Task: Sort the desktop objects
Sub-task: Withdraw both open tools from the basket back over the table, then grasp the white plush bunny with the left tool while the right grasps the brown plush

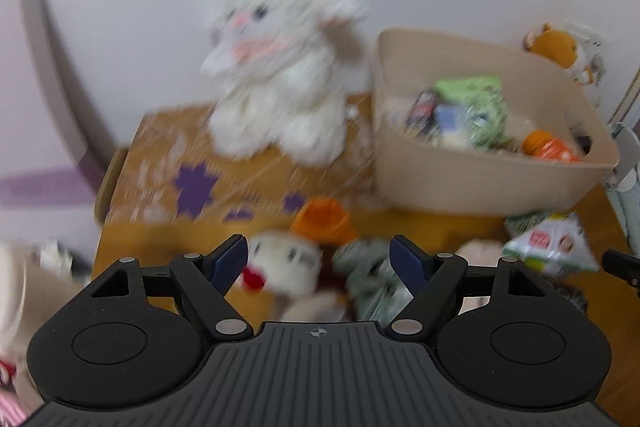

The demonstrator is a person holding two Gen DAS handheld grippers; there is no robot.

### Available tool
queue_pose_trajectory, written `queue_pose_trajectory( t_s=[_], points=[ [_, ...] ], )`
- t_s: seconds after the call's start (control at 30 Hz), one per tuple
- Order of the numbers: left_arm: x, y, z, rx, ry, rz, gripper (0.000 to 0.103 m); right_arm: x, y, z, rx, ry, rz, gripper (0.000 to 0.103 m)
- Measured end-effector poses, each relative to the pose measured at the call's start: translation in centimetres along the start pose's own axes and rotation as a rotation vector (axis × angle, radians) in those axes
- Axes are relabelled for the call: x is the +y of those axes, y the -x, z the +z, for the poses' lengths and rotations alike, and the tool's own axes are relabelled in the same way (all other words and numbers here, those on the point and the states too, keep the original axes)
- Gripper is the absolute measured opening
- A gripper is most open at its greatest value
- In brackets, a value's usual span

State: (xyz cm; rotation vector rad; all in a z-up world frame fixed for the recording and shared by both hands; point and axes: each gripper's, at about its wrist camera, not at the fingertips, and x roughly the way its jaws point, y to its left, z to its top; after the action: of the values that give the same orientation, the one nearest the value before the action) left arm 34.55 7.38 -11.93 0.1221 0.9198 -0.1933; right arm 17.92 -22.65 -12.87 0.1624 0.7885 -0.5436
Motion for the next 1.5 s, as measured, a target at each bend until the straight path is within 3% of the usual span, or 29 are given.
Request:
queue_pose_trajectory(
  t_s=[0.2,0.57,0.97,1.03,1.13,1.2,1.3,1.37,1.5],
  points=[
    [2.2,-0.7,-4.0,0.086,0.117,0.004,0.080,-0.1,-1.1,-2.8,0.077,-0.009,0.007,0.103],
    [2.2,-4.3,-6.4,0.176,0.153,0.035,0.080,1.3,-4.2,-5.0,0.168,0.059,0.007,0.103],
    [0.9,-6.6,-6.9,0.206,0.163,0.033,0.079,2.9,-6.4,-4.4,0.140,0.148,0.094,0.103],
    [0.8,-6.7,-7.1,0.206,0.160,0.022,0.072,3.3,-6.6,-4.2,0.138,0.170,0.117,0.098],
    [0.6,-6.7,-7.2,0.195,0.143,0.009,0.062,3.9,-7.0,-4.1,0.158,0.203,0.136,0.080],
    [0.4,-6.5,-7.3,0.193,0.129,-0.001,0.054,3.9,-6.9,-4.1,0.166,0.188,0.166,0.058],
    [0.3,-6.3,-7.4,0.194,0.117,-0.013,0.038,4.0,-6.7,-4.4,0.168,0.176,0.180,0.043],
    [0.3,-6.1,-7.5,0.196,0.117,-0.028,0.030,3.9,-6.5,-4.6,0.177,0.172,0.195,0.040],
    [0.7,-5.5,-7.9,0.193,0.127,-0.050,0.026,3.7,-5.6,-4.9,0.178,0.163,0.218,0.029]
  ],
)
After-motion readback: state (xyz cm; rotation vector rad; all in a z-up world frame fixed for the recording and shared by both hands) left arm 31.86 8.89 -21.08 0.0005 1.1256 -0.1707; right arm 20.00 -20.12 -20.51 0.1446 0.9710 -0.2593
